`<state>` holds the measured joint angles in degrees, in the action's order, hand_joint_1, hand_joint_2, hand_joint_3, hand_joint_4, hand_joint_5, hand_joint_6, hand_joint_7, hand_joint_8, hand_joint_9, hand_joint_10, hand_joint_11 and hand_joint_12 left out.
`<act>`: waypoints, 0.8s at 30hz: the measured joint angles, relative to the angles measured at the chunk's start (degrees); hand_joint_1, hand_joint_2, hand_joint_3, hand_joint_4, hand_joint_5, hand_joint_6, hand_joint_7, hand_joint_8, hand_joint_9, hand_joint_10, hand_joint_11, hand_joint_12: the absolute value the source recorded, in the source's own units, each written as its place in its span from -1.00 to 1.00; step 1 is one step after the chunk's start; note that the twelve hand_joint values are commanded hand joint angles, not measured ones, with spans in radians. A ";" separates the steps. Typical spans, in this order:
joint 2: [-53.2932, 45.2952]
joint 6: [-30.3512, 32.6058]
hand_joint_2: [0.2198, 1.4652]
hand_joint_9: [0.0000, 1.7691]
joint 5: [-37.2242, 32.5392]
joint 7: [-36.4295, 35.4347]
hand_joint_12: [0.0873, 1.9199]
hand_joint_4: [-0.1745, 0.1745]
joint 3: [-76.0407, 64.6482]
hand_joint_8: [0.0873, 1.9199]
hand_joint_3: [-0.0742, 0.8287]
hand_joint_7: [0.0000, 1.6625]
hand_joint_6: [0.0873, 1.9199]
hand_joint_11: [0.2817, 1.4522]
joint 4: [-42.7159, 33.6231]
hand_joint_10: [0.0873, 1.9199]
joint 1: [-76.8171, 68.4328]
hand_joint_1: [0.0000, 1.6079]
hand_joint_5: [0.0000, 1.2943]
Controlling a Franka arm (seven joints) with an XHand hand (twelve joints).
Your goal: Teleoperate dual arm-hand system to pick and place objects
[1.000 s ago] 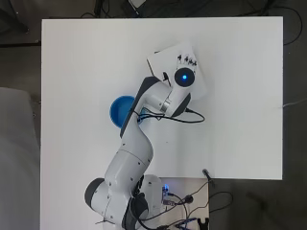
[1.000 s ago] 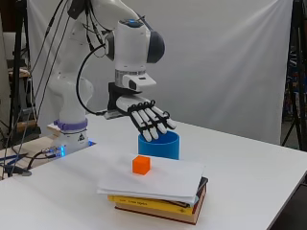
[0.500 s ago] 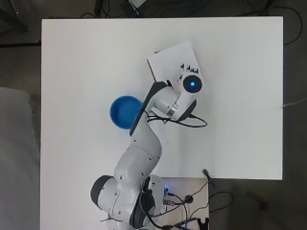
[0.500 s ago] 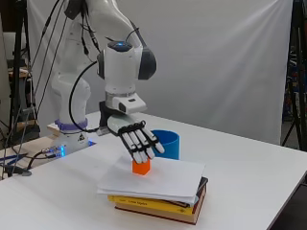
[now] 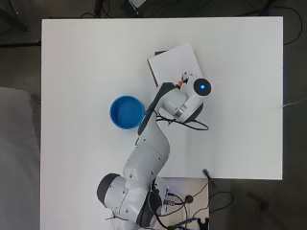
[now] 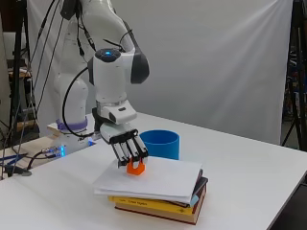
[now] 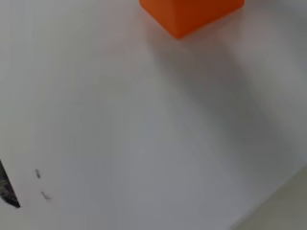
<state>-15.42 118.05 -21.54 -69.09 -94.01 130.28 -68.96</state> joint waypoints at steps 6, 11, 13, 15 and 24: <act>-1.78 -1.00 0.55 0.42 -3.62 -2.05 0.79 1.00 -6.80 1.00 -0.83 0.19 0.22 -0.08 0.24 1.00 -7.60 0.19 0.29; 4.57 -0.15 0.56 0.56 4.46 4.07 0.86 1.00 -7.28 1.00 -0.83 0.31 0.25 0.11 0.17 1.00 -7.78 0.18 0.26; 9.89 0.08 0.59 0.62 8.28 6.44 0.90 1.00 -1.86 1.00 -0.83 0.37 0.31 0.22 0.08 1.00 -3.14 0.16 0.21; 16.20 0.27 0.61 0.66 12.28 8.17 0.92 1.00 6.52 1.00 -0.83 0.41 0.36 0.29 0.27 1.00 3.00 0.14 0.17; 44.01 -0.38 0.66 0.74 29.45 15.59 0.96 1.00 49.50 1.00 -0.83 0.51 0.44 0.46 1.15 1.00 30.78 0.11 0.10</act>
<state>28.59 117.67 7.90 -53.50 -44.51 131.43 -38.18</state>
